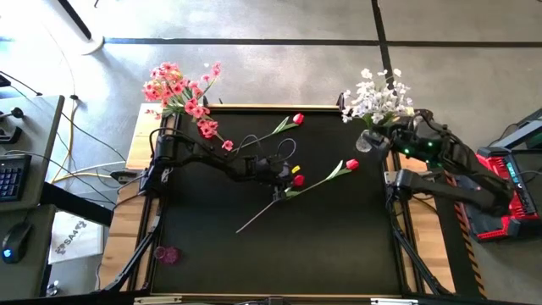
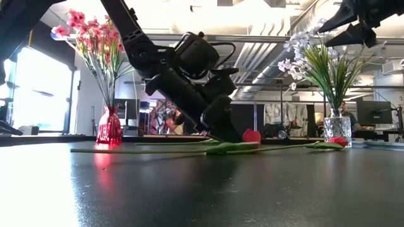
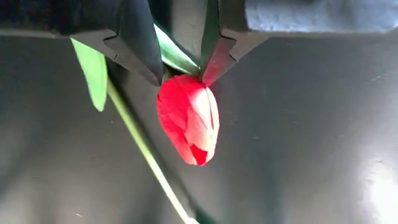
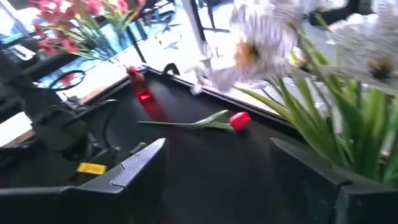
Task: Sort flowers into vase by color
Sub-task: Put the center red flower into the violet vase
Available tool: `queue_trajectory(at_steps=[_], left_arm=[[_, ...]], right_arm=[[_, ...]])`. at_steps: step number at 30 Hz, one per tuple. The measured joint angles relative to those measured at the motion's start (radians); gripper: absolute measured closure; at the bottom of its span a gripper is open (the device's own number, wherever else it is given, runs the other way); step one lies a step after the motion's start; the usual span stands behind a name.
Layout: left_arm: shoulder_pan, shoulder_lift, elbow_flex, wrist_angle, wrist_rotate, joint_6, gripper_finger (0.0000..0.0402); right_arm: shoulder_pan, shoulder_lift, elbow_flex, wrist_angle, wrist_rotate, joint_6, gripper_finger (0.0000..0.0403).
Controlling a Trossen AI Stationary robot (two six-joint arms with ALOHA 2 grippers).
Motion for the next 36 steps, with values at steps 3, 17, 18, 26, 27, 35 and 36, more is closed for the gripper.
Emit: queue_trajectory(at_steps=[3, 17, 18, 26, 27, 35, 36], left_arm=[[-0.002, 0.000, 0.000, -0.012, 0.008, -0.007, 0.0316], [-0.002, -0.159, -0.002, -0.115, -0.093, -0.023, 0.0340], [-0.003, -0.178, -0.002, -0.148, -0.095, -0.025, 0.0334], [-0.053, -0.237, -0.001, -0.365, -0.099, -0.115, 0.0288], [-0.062, -0.237, -0.001, -0.401, -0.099, -0.148, 0.0285], [-0.144, -0.236, -0.002, -0.551, -0.191, -0.380, 0.0275], [-0.151, -0.236, -0.002, -0.544, -0.191, -0.392, 0.0274]], right_arm=[[0.032, 0.000, 0.000, 0.017, 0.000, 0.005, 0.0140], [0.161, 0.000, -0.001, 0.106, -0.036, -0.076, 0.0140], [0.172, 0.000, -0.001, 0.117, -0.055, -0.090, 0.0140], [0.261, 0.000, -0.001, 0.216, -0.085, -0.185, 0.0140], [0.271, 0.000, -0.001, 0.221, -0.085, -0.187, 0.0140], [0.317, 0.031, -0.002, 0.219, -0.085, -0.207, 0.0140], [0.319, 0.044, -0.002, 0.220, -0.085, -0.210, 0.0140]])
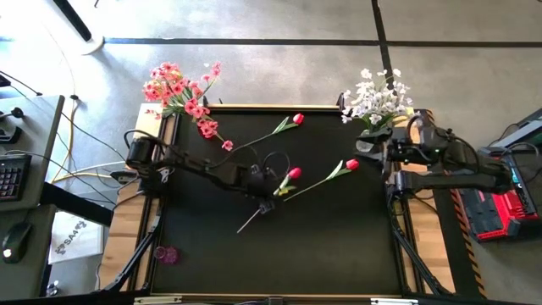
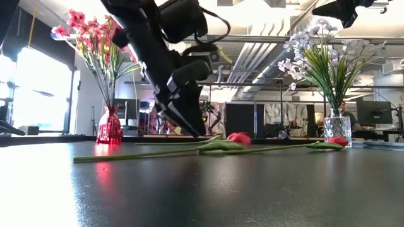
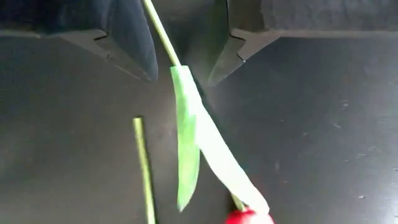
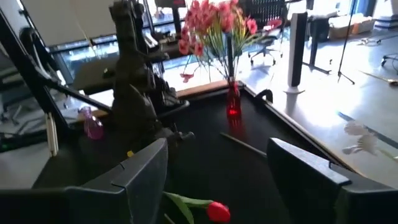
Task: Sort flowers into vase by color
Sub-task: Put the center red flower into the violet vase
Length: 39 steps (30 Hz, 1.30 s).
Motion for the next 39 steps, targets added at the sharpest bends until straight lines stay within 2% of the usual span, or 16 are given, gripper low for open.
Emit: queue_trajectory(at_steps=[6, 14, 16, 21, 25, 30, 34, 39], left_arm=[[-0.033, 0.055, 0.000, -0.003, -0.001, -0.108, 0.0272], [-0.039, 0.121, 0.006, 0.007, -0.061, -0.164, 0.0282], [-0.039, 0.123, 0.005, 0.007, -0.083, -0.158, 0.0304], [-0.035, 0.121, 0.003, 0.026, -0.112, -0.129, 0.0389], [-0.034, 0.123, 0.001, 0.065, -0.117, -0.086, 0.0389], [-0.033, 0.099, -0.003, 0.121, -0.150, -0.043, 0.0398], [-0.030, 0.045, -0.002, 0.157, -0.236, -0.005, 0.0400], [-0.032, 0.012, -0.001, 0.246, -0.262, 0.067, 0.0401]], right_arm=[[0.004, 0.078, 0.000, 0.017, 0.000, -0.004, 0.0140], [0.025, 0.158, 0.000, 0.016, 0.013, -0.015, 0.0140], [0.053, 0.168, 0.000, 0.013, 0.031, 0.004, 0.0140], [0.140, 0.173, 0.000, -0.010, 0.133, 0.036, 0.0140], [0.194, 0.173, 0.000, -0.021, 0.238, 0.053, 0.0140], [0.245, 0.181, 0.000, -0.016, 0.311, 0.076, 0.0140], [0.281, 0.210, 0.000, 0.001, 0.343, 0.081, 0.0140], [0.325, 0.266, 0.000, 0.050, 0.348, 0.088, 0.0140]])
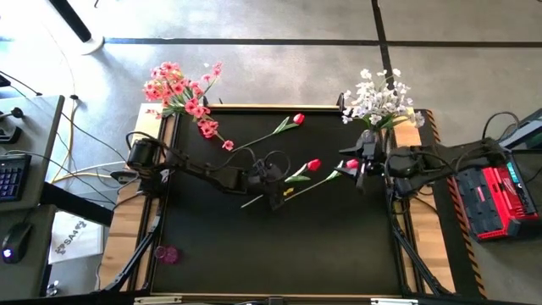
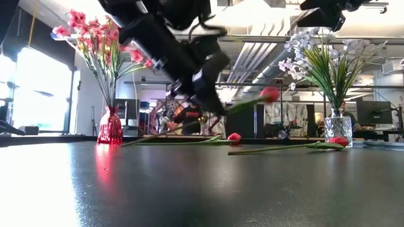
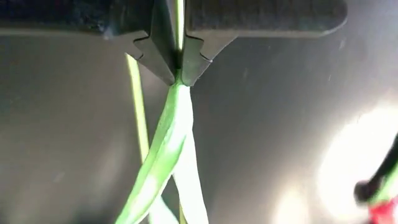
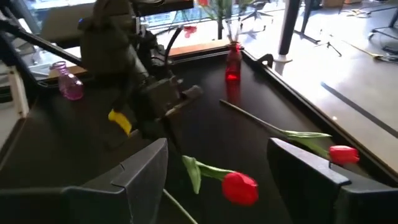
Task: Sort flowers into vase by color
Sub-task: Put the center red flower into the violet vase
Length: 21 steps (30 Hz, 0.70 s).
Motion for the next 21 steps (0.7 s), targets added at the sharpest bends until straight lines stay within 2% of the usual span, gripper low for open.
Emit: queue_trajectory(at_steps=[8, 15, 18, 21], left_arm=[[-0.002, -0.011, 0.001, 0.125, 0.028, 0.070, 0.0401], [-0.014, -0.012, 0.001, 0.137, 0.013, 0.105, 0.0401], [-0.018, -0.012, 0.001, 0.159, -0.011, 0.130, 0.0401], [-0.018, -0.013, 0.002, 0.185, -0.018, 0.147, 0.0401]], right_arm=[[0.101, 0.082, 0.000, 0.041, 0.093, 0.014, 0.0140], [0.192, 0.156, 0.000, 0.049, 0.259, 0.056, 0.0140], [0.209, 0.211, 0.000, 0.049, 0.326, 0.092, 0.0140], [0.210, 0.269, 0.000, 0.049, 0.341, 0.145, 0.0140]])
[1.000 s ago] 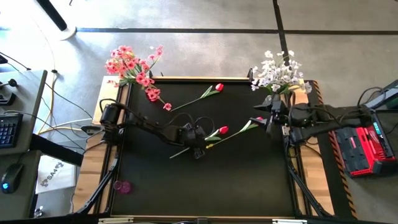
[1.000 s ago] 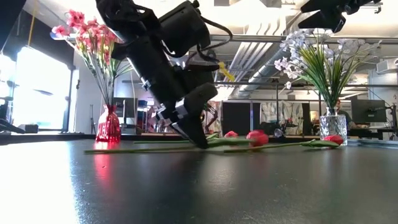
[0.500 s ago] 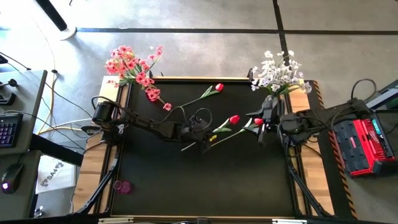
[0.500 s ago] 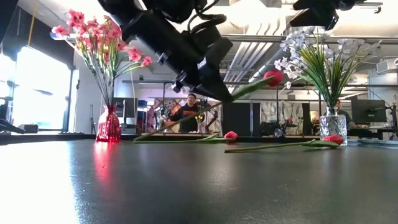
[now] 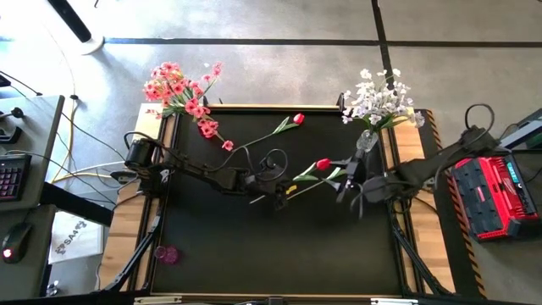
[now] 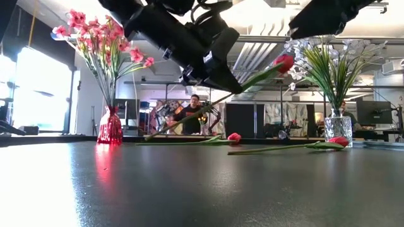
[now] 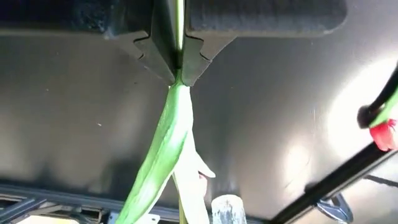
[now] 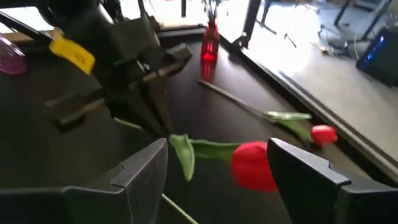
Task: Sort flowers into vase by color
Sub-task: Put the center red flower into the violet vase
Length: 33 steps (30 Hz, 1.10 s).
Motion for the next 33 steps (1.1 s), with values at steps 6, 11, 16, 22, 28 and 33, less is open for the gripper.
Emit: queue_trajectory(at_steps=[6, 11, 16, 22, 28, 33], left_arm=[[-0.003, 0.000, 0.000, 0.036, -0.008, 0.023, 0.0401], [-0.016, -0.019, 0.000, 0.064, -0.004, 0.079, 0.0401], [-0.024, -0.063, 0.001, 0.055, -0.011, 0.151, 0.0401], [-0.005, -0.106, -0.014, 0.039, 0.005, 0.250, 0.0401], [0.051, -0.137, -0.145, 0.110, 0.094, 0.191, 0.0401], [0.061, -0.159, -0.228, 0.159, 0.135, 0.127, 0.0401]], right_arm=[[-0.003, 0.106, 0.000, -0.031, 0.000, 0.136, 0.0140], [0.009, 0.180, 0.000, -0.039, -0.016, 0.209, 0.0140], [0.040, 0.254, 0.000, -0.091, -0.006, 0.323, 0.0140], [0.063, 0.345, 0.000, -0.030, 0.029, 0.447, 0.0140], [0.072, 0.453, 0.000, 0.150, 0.056, 0.437, 0.0140], [0.061, 0.543, 0.000, 0.235, 0.054, 0.446, 0.0140]])
